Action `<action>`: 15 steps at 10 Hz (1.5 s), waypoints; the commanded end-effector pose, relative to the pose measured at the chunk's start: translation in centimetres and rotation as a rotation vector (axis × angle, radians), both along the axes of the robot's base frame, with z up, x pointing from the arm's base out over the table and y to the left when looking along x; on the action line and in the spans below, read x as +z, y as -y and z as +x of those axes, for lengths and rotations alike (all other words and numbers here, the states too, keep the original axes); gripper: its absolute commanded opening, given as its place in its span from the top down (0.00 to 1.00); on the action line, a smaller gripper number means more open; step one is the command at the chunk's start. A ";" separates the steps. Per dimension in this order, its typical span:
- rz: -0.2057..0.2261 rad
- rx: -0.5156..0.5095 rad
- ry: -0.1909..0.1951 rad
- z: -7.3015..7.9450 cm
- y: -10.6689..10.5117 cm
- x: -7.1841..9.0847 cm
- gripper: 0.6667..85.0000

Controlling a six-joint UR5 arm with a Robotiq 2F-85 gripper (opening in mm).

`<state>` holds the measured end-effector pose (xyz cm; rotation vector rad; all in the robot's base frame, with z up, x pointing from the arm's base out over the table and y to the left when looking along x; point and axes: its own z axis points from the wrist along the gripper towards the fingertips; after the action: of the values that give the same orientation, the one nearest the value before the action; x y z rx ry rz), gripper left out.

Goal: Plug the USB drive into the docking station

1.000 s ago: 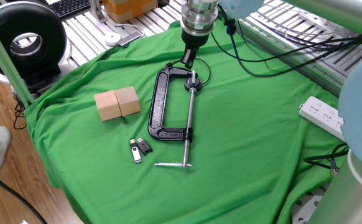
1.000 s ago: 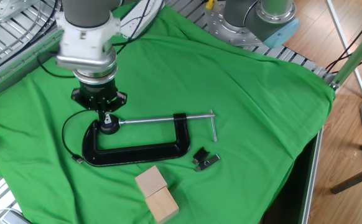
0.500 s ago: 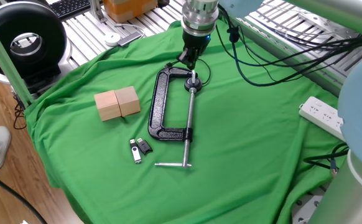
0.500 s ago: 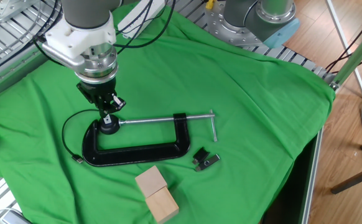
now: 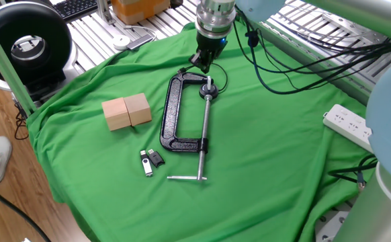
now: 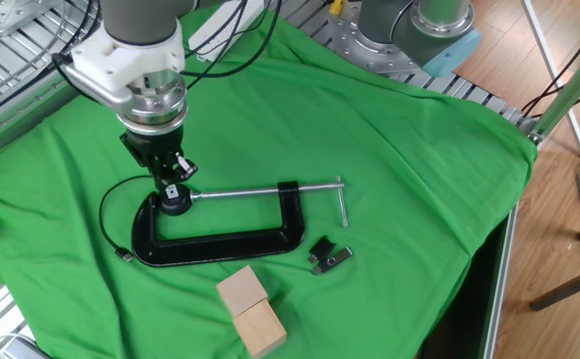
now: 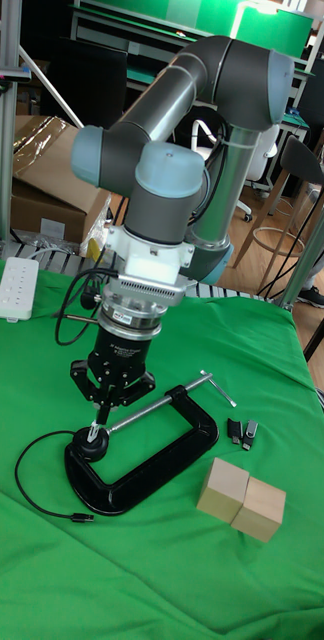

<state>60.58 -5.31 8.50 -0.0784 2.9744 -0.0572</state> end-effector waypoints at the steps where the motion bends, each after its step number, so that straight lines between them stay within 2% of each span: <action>1: 0.025 -0.045 -0.025 -0.3 -0.5 1.9 0.99; 3: 0.046 -0.063 -0.042 -0.7 -1.2 4.9 0.99; 5: 0.064 -0.076 -0.016 -0.4 -1.4 6.1 0.99; 7: 0.053 -0.108 -0.013 -0.4 -0.8 6.1 0.99; 8: 0.074 -0.123 -0.003 0.0 -1.0 6.0 0.99; 10: 0.082 -0.145 0.016 0.6 -0.9 6.0 0.99; 12: 0.098 -0.162 0.017 1.0 -1.2 5.6 0.99; 15: 0.078 -0.161 0.023 1.3 -0.7 5.5 0.99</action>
<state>61.41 -4.52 13.96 0.1431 2.9611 0.0321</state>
